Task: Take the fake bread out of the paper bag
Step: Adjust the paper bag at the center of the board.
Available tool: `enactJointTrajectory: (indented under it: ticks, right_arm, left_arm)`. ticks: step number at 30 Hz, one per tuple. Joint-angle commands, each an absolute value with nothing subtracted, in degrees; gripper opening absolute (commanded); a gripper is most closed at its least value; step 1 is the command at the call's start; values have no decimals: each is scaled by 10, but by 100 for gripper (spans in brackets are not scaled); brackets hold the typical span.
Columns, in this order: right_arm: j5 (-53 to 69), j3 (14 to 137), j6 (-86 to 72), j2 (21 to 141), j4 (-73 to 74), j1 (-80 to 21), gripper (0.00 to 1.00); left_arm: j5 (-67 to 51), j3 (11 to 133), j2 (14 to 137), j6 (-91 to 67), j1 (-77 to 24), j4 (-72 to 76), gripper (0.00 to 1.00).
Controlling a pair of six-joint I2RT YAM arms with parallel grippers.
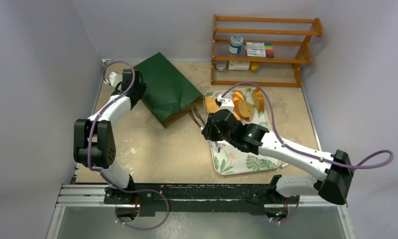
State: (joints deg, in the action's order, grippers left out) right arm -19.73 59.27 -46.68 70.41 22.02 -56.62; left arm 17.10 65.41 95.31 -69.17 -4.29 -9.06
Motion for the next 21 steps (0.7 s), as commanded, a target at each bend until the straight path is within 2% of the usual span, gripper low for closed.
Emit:
enactJointTrajectory:
  ticks: [1,5,10,21]
  right_arm:
    - [-178,560,-459,706,96,-577,33]
    - [-182,509,-462,717,38,-588,33]
    - [-183,463,-461,718,-16,-597,33]
    - [-181,476,-443,743,-27,-598,33]
  left_arm:
    - [188,687,936,-661,-39,-94,15]
    - [219,692,932,-659,-20,-106,26]
    - [203,706,947,-685,28,-77,37]
    - [171,808,1075,-667,57,-52,42]
